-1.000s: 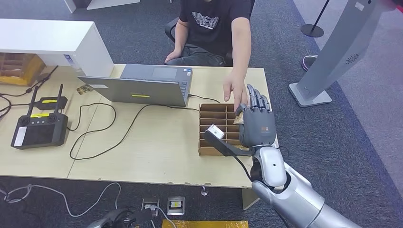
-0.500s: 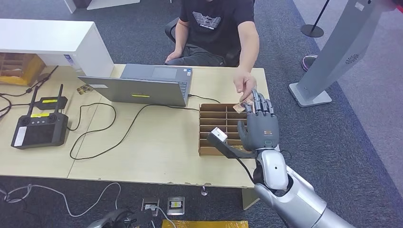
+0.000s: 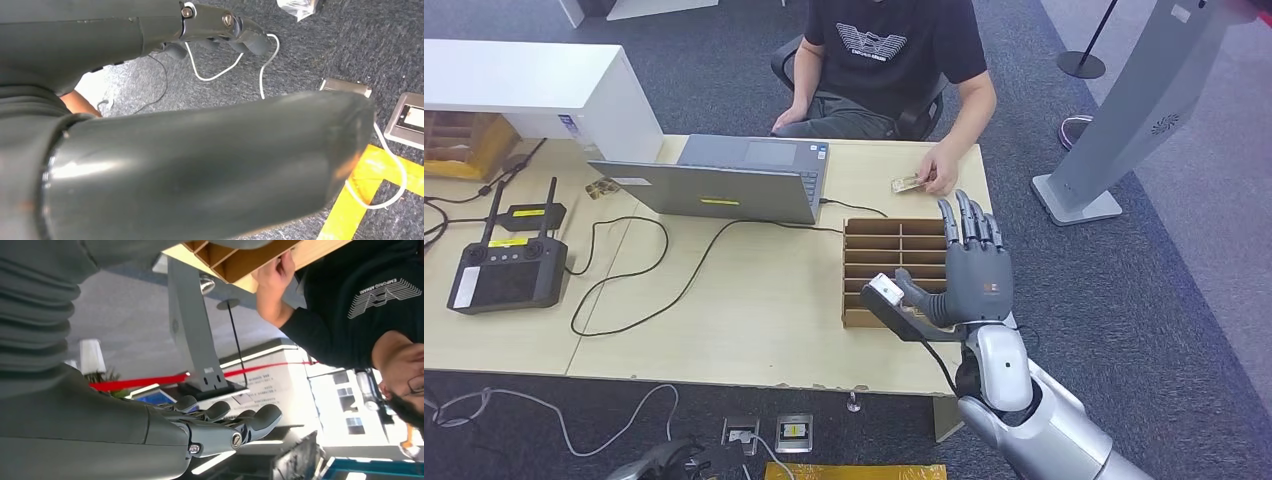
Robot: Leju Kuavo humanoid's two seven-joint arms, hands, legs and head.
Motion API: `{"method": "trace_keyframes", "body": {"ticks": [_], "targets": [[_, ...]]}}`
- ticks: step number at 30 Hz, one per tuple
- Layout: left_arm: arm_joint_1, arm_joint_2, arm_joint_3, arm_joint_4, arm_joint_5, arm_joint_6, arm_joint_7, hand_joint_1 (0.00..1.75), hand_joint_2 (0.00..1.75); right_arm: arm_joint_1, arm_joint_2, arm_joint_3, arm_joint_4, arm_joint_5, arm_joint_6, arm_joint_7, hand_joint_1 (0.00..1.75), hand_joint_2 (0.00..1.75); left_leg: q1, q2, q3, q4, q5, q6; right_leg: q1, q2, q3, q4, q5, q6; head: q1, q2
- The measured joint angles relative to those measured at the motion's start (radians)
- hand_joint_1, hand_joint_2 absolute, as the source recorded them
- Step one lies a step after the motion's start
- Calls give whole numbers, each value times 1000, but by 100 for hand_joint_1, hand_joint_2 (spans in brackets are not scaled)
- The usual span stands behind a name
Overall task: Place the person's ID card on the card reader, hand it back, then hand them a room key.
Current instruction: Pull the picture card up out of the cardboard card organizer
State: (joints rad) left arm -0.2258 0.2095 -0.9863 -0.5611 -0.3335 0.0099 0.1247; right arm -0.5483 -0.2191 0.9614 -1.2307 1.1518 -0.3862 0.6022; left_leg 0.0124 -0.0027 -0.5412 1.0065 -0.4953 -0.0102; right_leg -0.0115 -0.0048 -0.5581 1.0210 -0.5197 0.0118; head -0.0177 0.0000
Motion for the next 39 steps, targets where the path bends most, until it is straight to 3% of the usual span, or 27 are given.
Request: {"method": "trace_keyframes", "body": {"ticks": [12,16,20,28,39], "targets": [[3,1,15,4,0,3,0,0,0,77,-48,-45,-196,-35,35,26,0,0,0,0,0,0,0,0,0,0,0,0,0,0,0,0],[15,5,21,4,13,23,0,0,0,101,-62,-48,-252,-67,100,47,0,0,0,0,0,0,0,0,0,0,0,0,0,0,0,0],[35,12,30,5,37,51,0,0,0,124,-82,-44,-323,-31,140,55,0,175,0,0,0,0,-1,0,0,0,0,0,0,0,0,0],[61,19,45,5,72,88,2,0,0,178,-86,-19,-343,-38,86,51,0,175,0,0,0,0,-1,-1,0,0,0,0,0,0,0,0],[70,19,45,5,96,115,17,0,0,261,-52,8,-309,87,49,53,0,175,0,0,0,-1,-1,-1,0,0,0,0,0,0,0,0]]}}
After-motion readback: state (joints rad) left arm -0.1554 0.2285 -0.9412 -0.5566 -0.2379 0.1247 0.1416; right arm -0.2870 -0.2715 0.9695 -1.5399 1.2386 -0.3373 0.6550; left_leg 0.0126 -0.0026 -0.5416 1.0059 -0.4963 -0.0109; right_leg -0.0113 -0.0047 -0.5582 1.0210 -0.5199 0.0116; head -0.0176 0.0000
